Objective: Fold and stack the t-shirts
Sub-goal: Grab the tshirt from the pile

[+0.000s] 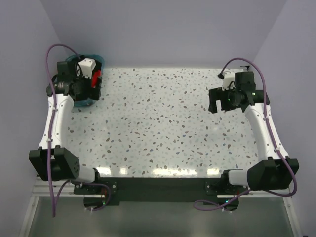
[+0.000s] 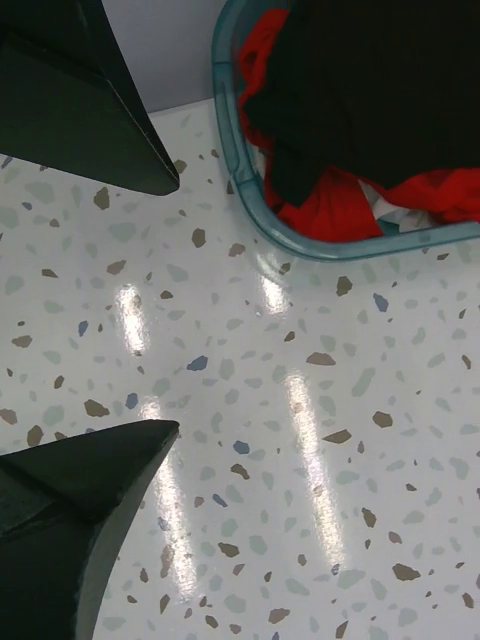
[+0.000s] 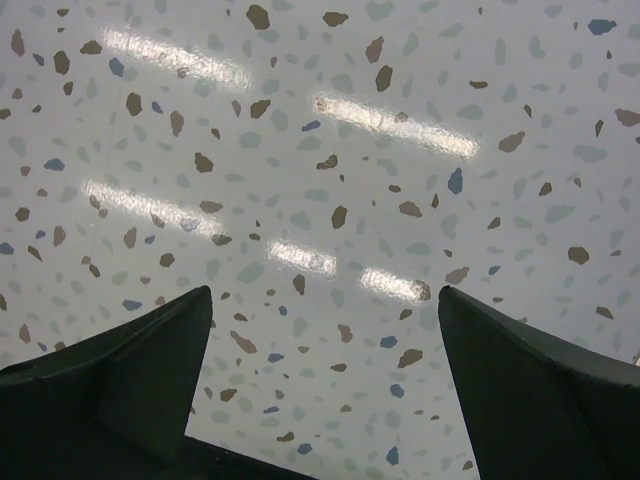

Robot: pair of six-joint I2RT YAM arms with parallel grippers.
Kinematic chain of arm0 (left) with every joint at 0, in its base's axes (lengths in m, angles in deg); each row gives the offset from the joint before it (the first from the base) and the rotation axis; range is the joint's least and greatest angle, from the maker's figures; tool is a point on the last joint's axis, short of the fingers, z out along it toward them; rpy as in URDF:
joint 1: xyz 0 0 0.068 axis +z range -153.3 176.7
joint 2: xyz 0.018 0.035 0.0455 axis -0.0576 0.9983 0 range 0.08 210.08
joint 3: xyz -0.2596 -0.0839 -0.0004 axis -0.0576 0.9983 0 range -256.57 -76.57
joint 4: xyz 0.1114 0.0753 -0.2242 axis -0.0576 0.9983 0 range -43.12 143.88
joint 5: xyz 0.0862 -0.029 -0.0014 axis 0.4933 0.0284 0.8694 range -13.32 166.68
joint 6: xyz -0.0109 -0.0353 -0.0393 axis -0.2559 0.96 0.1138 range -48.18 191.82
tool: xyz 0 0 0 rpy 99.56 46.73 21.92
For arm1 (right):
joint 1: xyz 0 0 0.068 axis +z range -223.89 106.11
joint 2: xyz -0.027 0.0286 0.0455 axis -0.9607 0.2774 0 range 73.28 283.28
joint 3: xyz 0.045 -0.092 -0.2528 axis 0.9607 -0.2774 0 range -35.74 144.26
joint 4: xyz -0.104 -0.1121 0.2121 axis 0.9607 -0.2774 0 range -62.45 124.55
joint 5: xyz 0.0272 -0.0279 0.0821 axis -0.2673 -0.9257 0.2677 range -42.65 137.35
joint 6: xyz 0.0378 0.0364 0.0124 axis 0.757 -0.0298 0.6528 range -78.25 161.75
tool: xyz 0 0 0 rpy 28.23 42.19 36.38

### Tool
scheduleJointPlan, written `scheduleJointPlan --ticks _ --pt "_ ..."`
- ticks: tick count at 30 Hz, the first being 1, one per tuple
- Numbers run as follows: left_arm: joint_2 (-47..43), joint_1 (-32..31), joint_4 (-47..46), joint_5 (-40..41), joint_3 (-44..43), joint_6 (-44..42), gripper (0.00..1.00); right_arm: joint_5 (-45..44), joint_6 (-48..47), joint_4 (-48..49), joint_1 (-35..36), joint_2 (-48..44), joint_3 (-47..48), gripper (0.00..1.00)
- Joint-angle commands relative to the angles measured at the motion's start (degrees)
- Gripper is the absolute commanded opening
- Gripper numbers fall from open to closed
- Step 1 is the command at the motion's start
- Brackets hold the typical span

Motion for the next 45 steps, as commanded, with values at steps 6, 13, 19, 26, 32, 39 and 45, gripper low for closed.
scheduleJointPlan --ticks 6,13,19,26,32,39,45 --pt "10.31 8.56 4.98 -5.95 -16.26 -8.92 1.00 2.70 -1.13 -0.73 0.11 2.56 2.05 0.99" --pt "20.33 13.22 4.54 -2.61 -26.89 -17.26 1.00 4.20 -1.75 -0.12 0.20 4.76 1.87 0.99" --pt "30.18 15.78 2.52 -1.91 -33.14 -25.26 1.00 4.38 -2.54 -0.91 0.46 6.78 2.31 0.98" --pt "39.50 15.78 2.88 1.08 -38.16 -29.23 0.99 2.71 -3.68 -1.79 0.37 8.36 1.70 0.99" --pt "43.72 15.69 2.35 -2.25 -39.30 -28.09 0.98 2.36 -3.86 -1.87 0.37 10.38 0.90 0.99" --pt "45.04 15.51 -2.57 -4.62 -39.47 -24.40 0.88 2.35 -4.03 -2.31 0.37 14.25 3.53 0.99" --pt "46.27 15.51 -4.24 -6.21 -42.46 -21.32 0.49 2.88 -4.47 -2.93 0.46 17.06 5.65 0.99"
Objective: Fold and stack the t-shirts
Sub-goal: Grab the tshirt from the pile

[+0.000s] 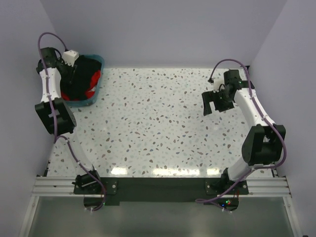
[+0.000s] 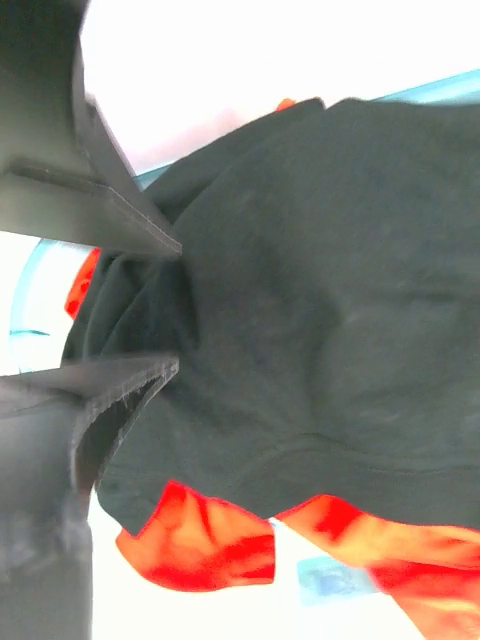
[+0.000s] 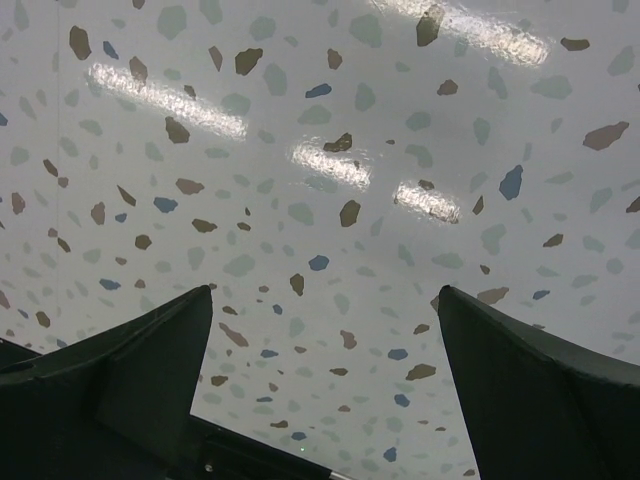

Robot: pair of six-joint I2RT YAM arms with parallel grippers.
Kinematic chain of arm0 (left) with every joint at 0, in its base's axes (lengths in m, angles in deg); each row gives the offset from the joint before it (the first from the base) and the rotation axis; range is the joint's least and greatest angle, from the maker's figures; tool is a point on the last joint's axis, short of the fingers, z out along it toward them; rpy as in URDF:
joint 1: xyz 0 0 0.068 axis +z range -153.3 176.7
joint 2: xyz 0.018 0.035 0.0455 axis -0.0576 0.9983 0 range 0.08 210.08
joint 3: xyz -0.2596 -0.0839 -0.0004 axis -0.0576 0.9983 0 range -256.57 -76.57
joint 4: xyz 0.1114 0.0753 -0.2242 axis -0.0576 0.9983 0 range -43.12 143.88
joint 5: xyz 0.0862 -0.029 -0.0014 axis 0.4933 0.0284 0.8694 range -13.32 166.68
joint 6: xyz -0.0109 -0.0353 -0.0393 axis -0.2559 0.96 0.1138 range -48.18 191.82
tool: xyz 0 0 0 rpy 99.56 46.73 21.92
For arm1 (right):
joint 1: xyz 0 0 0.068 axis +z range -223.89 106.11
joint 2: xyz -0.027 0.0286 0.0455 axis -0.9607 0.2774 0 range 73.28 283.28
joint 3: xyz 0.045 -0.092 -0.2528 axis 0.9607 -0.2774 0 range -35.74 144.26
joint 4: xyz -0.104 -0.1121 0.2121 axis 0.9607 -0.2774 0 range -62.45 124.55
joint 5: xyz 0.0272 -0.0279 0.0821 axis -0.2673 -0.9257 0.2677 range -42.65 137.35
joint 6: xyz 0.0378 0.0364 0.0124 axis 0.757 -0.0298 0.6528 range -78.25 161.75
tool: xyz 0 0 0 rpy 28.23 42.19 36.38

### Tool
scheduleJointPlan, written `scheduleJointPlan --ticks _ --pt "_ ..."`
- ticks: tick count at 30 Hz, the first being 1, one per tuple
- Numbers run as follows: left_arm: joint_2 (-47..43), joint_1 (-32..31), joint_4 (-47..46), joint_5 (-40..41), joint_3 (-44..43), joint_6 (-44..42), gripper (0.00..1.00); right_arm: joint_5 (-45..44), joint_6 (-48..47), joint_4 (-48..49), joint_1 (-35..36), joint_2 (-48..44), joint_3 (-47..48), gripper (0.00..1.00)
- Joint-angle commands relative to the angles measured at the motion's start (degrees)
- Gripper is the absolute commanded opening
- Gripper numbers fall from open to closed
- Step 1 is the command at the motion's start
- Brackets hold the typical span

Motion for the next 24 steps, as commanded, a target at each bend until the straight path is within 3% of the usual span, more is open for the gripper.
scheduleJointPlan --ticks 1,3,9,17,20,23,24 --pt "1.03 -0.01 -3.61 -2.64 -3.79 2.72 0.43 -0.11 -1.17 -0.98 0.39 0.34 3.20 0.98" --pt "1.56 -0.01 -3.26 -3.00 -4.33 3.16 0.42 -0.20 -1.43 -1.42 0.31 0.87 3.64 0.99" --pt "2.00 -0.01 -2.20 -2.74 -2.49 4.48 0.66 -0.29 -2.23 -2.21 0.39 0.87 3.64 0.99" --pt "1.82 -0.01 -2.91 -2.47 2.53 5.89 0.66 -1.08 -3.02 -2.39 0.39 -0.18 1.80 0.99" --pt "1.83 -0.01 -2.82 -2.73 2.44 6.59 0.50 -1.34 -3.19 -2.48 0.31 -0.44 1.53 0.99" --pt "0.95 0.17 -2.99 -3.44 1.04 6.86 0.22 -1.34 -3.46 -2.83 0.39 -0.62 1.18 0.99" --pt "0.42 0.17 -3.26 -3.96 0.25 7.29 0.07 -1.34 -3.54 -2.83 0.31 -0.88 1.27 0.99"
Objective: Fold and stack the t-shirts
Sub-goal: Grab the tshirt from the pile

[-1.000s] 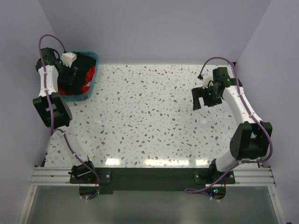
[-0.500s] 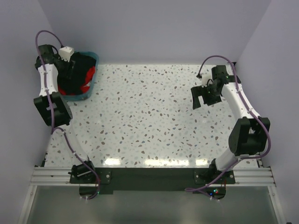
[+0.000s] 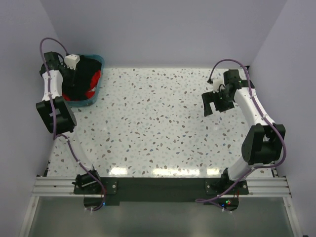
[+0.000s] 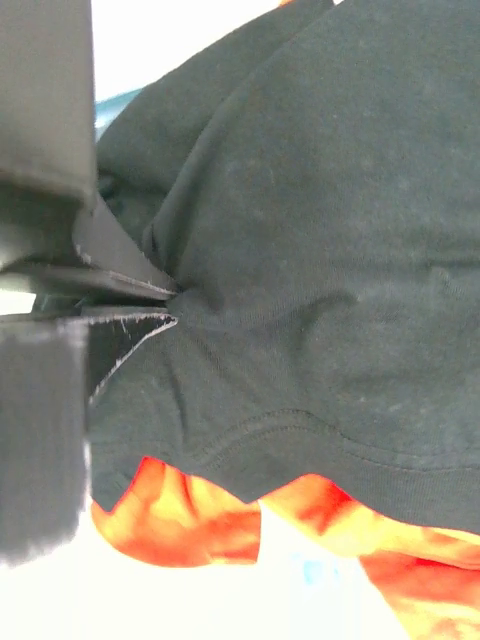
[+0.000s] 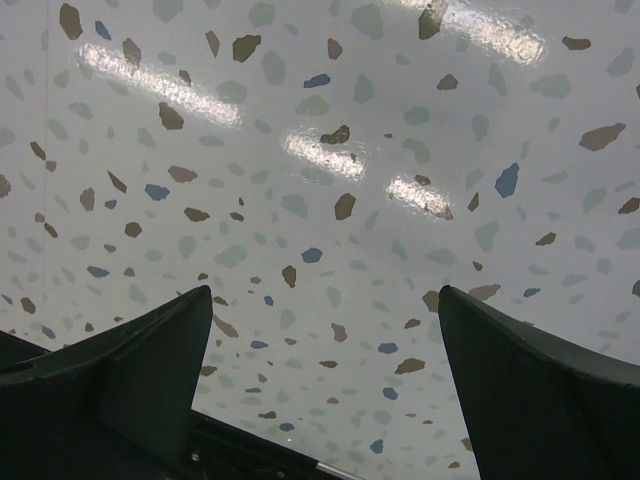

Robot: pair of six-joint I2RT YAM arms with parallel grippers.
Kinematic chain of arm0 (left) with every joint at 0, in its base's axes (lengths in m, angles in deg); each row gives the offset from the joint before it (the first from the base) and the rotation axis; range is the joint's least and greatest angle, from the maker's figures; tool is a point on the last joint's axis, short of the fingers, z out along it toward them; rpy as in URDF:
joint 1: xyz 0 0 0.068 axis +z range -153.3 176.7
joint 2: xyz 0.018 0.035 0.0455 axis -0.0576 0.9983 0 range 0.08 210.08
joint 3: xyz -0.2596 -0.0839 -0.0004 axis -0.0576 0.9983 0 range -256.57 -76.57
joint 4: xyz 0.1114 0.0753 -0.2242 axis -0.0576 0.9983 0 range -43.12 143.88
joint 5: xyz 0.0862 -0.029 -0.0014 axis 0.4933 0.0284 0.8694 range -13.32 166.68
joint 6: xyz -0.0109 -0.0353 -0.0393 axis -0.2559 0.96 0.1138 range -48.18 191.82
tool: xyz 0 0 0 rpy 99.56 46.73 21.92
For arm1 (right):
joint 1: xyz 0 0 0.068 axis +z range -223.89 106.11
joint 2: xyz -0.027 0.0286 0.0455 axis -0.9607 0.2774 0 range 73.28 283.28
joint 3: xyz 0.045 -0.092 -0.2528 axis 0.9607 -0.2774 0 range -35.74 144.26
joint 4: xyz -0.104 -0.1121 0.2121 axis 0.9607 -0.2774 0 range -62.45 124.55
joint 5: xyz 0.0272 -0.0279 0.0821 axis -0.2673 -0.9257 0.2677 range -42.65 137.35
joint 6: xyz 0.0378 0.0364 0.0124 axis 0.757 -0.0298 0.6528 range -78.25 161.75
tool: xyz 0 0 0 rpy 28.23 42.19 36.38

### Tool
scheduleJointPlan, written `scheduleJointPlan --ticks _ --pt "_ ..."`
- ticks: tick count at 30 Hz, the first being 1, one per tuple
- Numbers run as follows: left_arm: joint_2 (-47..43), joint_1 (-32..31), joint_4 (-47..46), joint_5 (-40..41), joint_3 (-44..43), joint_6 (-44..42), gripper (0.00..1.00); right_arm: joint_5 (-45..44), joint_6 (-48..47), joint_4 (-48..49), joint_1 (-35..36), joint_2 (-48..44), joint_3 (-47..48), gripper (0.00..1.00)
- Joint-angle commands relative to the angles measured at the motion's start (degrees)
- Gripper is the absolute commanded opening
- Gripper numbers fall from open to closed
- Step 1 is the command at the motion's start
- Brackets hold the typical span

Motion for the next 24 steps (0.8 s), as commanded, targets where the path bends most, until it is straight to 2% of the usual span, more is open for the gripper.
scheduleJointPlan --ticks 1,7,16,19,24 --pt "-2.99 0.15 -1.64 -2.28 -2.25 1.46 0.02 -1.17 -1.18 -1.32 0.39 -2.22 -0.13 0.99" --pt "-9.66 0.32 -7.53 -3.34 -3.48 5.67 0.00 -1.08 -1.45 -0.88 0.39 -2.83 0.22 0.99" --pt "-19.42 -0.11 -22.64 -9.31 -4.53 15.52 0.00 -0.99 -1.97 0.08 0.31 -4.42 1.10 0.99" --pt "-20.48 -1.95 -25.11 -11.24 -6.99 15.35 0.00 -1.17 -2.76 -0.53 0.31 -4.68 1.80 0.99" --pt "-23.47 -9.95 -30.46 -9.94 -10.68 13.06 0.00 -1.78 -3.03 -0.53 0.31 -6.08 2.59 0.99"
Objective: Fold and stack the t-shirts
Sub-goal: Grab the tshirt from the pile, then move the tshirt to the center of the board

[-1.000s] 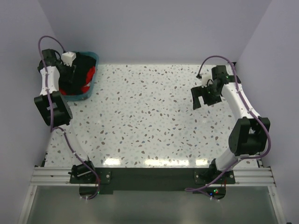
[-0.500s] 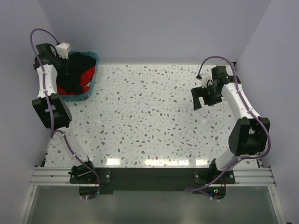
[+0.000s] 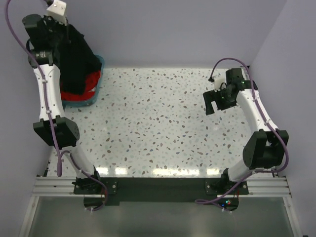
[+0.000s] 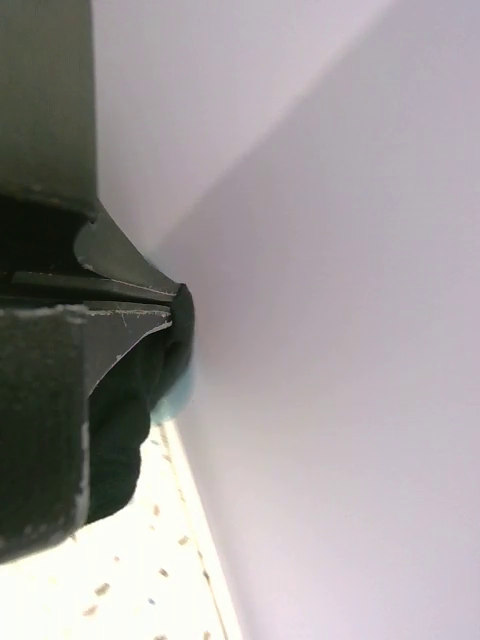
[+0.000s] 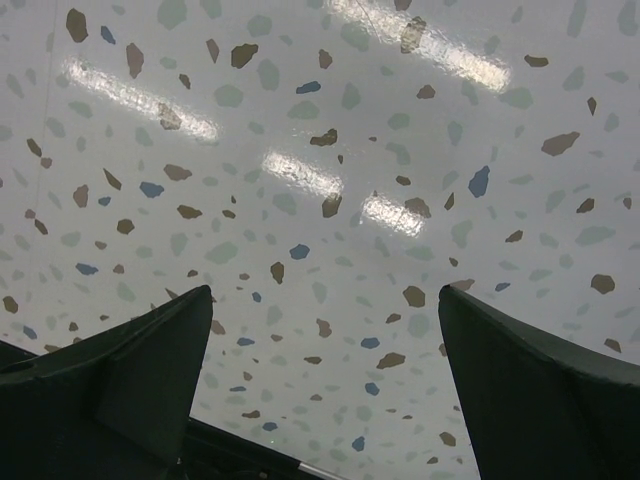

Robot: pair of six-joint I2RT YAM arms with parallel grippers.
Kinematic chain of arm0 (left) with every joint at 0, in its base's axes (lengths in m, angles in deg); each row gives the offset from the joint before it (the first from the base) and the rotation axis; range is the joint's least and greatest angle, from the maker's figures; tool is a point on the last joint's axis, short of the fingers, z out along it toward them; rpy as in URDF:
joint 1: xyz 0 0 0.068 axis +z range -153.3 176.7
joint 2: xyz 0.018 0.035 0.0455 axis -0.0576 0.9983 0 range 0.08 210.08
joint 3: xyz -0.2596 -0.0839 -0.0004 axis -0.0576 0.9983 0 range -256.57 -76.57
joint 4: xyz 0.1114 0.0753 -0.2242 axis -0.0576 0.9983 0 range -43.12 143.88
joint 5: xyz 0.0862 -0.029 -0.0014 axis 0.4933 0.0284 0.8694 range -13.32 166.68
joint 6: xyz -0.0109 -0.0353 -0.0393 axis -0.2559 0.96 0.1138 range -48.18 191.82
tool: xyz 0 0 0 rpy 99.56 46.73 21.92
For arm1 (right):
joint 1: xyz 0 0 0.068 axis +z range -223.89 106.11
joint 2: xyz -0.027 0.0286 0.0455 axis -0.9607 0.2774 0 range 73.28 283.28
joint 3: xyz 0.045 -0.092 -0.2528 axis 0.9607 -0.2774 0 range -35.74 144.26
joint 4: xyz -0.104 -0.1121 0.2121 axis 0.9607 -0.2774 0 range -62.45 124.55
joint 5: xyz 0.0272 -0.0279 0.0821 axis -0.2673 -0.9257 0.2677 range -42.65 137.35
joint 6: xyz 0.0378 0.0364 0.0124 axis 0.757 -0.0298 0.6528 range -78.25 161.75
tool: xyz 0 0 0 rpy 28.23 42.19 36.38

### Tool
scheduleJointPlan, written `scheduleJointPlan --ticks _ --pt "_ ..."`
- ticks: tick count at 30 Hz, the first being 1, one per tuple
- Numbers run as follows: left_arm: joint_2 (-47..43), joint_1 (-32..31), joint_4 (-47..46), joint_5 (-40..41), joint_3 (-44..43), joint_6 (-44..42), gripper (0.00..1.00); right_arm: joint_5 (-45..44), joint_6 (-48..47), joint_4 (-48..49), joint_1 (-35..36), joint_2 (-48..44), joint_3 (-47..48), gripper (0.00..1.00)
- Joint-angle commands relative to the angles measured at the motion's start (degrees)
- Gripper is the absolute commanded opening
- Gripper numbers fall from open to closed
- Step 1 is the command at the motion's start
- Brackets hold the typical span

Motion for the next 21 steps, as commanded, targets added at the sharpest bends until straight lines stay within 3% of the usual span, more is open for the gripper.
scheduleJointPlan --ticks 1,7,10,14,21 --pt "-5.11 -7.35 -10.51 -1.73 -3.34 0.21 0.00 -0.89 -1.04 -0.33 0.31 -3.29 2.40 0.99" --pt "-7.93 -16.41 -19.92 -0.60 -7.73 1.18 0.00 -1.85 -1.04 1.24 -0.31 -6.98 1.61 0.99" --pt "-9.51 -24.22 -27.54 0.37 -8.88 2.49 0.00 -2.29 -0.61 2.56 -0.92 -9.44 0.64 0.99" --pt "-10.57 -28.28 -34.60 3.00 -10.19 6.18 0.00 -2.38 0.01 4.32 -3.46 -12.07 -0.15 0.99" --pt "-12.49 -30.49 -34.44 5.12 -8.98 13.03 0.00 -2.56 0.45 6.17 -5.85 -15.33 -1.38 0.99"
